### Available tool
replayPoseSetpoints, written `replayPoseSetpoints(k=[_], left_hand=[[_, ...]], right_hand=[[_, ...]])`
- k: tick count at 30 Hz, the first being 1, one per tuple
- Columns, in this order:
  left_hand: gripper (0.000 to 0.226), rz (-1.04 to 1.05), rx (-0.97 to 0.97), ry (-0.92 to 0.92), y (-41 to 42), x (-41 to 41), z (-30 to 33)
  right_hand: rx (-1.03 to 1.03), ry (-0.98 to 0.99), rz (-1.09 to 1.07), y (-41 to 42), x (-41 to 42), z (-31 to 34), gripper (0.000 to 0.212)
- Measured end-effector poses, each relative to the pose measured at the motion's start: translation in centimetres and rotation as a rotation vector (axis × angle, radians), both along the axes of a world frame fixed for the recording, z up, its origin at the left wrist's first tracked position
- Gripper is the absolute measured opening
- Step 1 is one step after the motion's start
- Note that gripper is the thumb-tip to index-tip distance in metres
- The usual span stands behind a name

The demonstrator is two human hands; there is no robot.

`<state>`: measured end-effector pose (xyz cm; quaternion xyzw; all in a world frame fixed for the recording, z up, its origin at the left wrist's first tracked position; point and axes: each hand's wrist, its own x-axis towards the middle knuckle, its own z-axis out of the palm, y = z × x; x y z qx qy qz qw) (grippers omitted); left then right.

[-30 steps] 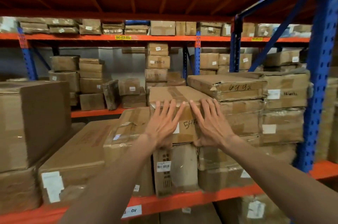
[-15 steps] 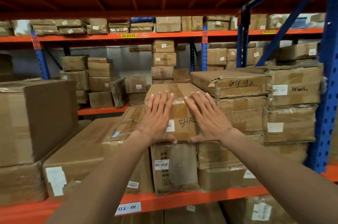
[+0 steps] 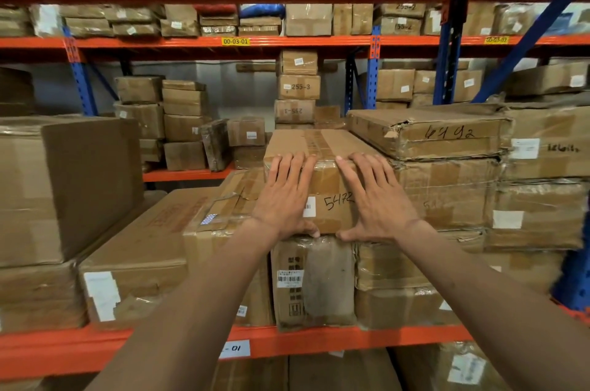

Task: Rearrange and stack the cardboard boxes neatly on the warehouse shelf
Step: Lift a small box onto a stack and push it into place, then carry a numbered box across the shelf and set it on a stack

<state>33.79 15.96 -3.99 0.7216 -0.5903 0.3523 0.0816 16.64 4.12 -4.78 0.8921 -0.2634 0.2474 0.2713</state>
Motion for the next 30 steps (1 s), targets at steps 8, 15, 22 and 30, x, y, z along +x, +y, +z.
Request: replayPoseSetpoints(k=[8,15,22,30], left_hand=[[0.145,0.101,0.013,-0.023,0.7,-1.7,0.0],[0.127,-0.042,0.138,-0.001,3.0,-0.3,1.2],[0.103,-0.023,-0.204,0.207,9.5,11.0,-1.4],[0.121,0.356,-0.615,0.562,22.5,30.2,-3.5]], right_hand=[[-0.009,-0.018,-0.066,1.3,0.2,-0.3,0.151],[0.109,0.061,-0.164,4.1,0.4,2.4,0.142],[0.061,0.062,-0.057,8.3,5.3,7.1,0.108],[-0.14,0.083,0.202,18.5,27.3,9.2,0.089]])
